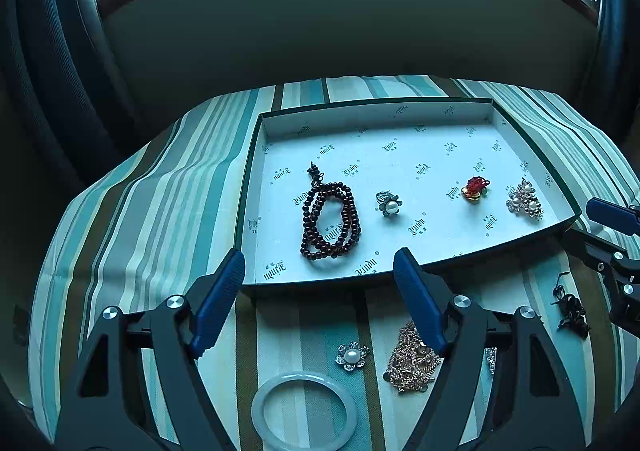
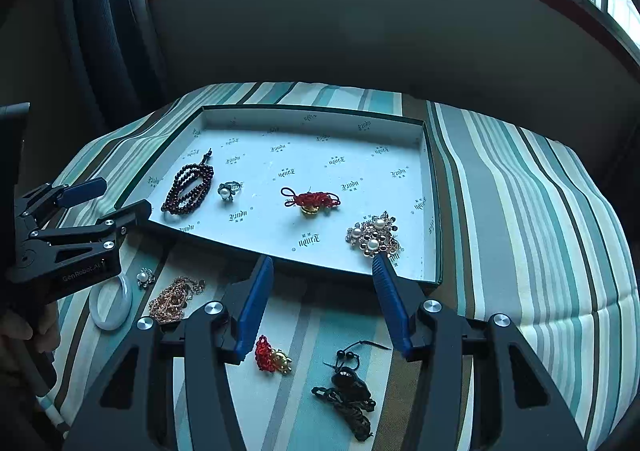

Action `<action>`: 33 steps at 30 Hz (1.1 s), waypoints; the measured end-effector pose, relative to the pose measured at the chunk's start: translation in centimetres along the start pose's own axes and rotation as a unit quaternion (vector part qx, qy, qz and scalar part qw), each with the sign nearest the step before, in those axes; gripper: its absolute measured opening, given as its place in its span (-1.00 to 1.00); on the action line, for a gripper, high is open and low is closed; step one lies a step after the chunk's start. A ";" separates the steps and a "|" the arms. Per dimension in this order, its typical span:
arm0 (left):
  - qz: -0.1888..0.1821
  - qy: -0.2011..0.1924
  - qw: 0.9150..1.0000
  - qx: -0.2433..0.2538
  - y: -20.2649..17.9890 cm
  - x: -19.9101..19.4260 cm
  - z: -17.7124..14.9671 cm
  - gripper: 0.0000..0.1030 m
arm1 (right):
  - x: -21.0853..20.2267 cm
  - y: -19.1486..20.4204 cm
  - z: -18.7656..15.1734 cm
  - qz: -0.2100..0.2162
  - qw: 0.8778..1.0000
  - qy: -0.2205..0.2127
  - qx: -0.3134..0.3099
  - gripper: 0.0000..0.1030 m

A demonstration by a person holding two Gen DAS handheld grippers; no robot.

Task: Organize jewelry
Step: 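Raise both open tools away from the tray toward the remaining jewelry, then lower the right tool onto the red-and-gold charm and close it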

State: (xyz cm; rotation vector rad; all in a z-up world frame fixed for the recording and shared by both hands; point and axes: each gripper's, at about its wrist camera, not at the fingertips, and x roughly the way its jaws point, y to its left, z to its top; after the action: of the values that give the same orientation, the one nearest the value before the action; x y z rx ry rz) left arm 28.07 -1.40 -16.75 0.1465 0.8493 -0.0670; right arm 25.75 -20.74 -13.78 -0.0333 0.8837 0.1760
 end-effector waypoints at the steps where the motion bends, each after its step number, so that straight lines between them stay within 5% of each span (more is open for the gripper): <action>1: 0.000 0.001 1.000 0.000 0.0 -0.3 -0.3 0.49 | -0.3 0.1 -0.4 0.000 1.000 0.002 0.000 0.01; 14: 0.008 0.024 1.000 -0.009 0.3 -2.7 -4.6 0.49 | 0.0 2.5 -4.8 0.029 0.998 0.055 -0.027 -0.44; 33: 0.028 0.059 0.998 -0.017 2.1 -2.5 -7.8 0.49 | 3.0 3.5 -5.4 0.038 0.994 0.086 -0.049 -0.48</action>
State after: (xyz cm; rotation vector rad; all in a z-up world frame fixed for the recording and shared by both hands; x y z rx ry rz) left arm 20.88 1.90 -19.75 0.1434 0.9625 0.0086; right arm 22.84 -17.44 -19.35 -0.1079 1.0477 0.2909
